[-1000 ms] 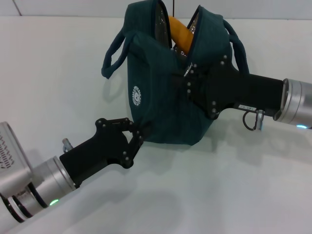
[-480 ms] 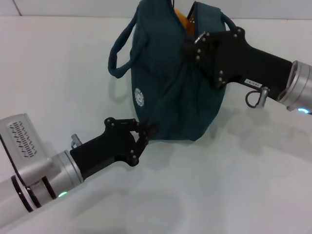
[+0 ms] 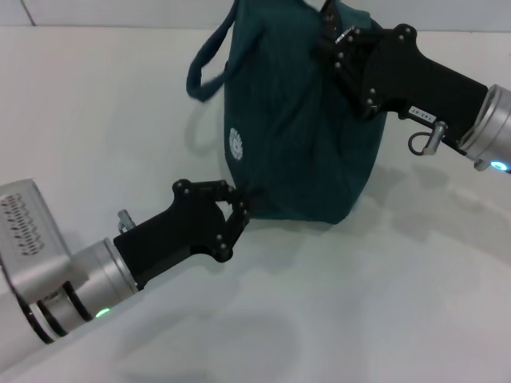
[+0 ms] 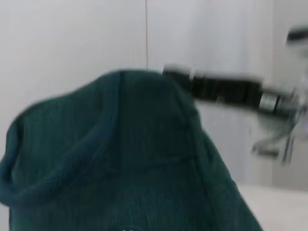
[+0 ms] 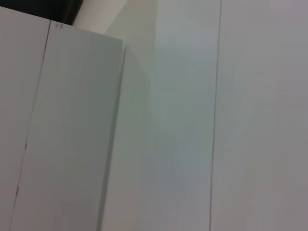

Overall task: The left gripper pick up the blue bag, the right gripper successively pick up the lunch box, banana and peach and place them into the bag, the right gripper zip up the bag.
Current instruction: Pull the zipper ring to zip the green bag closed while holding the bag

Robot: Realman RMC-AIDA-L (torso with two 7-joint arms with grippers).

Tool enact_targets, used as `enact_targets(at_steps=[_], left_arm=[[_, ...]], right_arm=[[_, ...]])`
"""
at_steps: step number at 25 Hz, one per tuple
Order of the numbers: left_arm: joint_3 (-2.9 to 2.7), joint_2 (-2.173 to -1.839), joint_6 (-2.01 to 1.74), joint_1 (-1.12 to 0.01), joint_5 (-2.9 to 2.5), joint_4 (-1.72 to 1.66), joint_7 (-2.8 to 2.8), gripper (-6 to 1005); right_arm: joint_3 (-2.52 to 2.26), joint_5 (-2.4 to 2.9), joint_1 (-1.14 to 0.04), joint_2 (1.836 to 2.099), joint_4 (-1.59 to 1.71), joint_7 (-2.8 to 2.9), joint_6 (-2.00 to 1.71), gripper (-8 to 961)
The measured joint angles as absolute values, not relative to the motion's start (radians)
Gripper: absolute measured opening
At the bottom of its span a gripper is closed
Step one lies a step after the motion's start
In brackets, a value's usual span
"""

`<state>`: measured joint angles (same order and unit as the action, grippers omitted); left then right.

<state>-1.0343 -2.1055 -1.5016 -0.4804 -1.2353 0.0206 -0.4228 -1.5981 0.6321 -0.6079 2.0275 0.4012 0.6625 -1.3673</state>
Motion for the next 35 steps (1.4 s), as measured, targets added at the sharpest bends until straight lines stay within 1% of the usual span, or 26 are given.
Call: enact_targets(at_steps=[6,14,17,20,22,26,33,35], left_arm=[[-1.032,-2.108,-1.609,-0.478,-1.209,0.023,-0.421,122],[-1.031,-2.108,-1.656,-0.496,-1.149,0.027,-0.510,284],[-1.024,-2.108,-1.669,-0.520,-1.133,0.024,-0.573,345],[-1.023,-2.108,-1.669,-0.544,-1.129,0.033,-0.580,488],[-1.022,-2.108,-1.662,-0.592,-1.116,0.067,-0.580,583],[-1.019,-2.108,-1.642,-0.626,-1.088,0.098,-0.580,591],[-0.969,-2.108,-1.639,-0.613,-1.082,0.103,-0.583,580],[-0.968,-2.108,-1.639,-0.608,-1.082,0.102,-0.581,556]], right_arm=[[-1.602,0.638,-0.608,2.028,0.401,0.663,-1.371,37],[-1.612,0.637,-0.610,2.028,0.402,0.632,-1.369,37],[-1.613,0.636,-0.617,2.028,0.402,0.616,-1.367,36],[-1.623,0.634,-0.630,2.028,0.402,0.611,-1.365,36],[-1.633,0.634,-0.636,2.028,0.401,0.610,-1.362,36],[-1.647,0.633,-0.639,2.028,0.401,0.609,-1.361,36],[-1.655,0.620,-0.630,2.028,0.403,0.609,-1.366,36],[-1.666,0.601,-0.628,2.028,0.402,0.609,-1.366,36]])
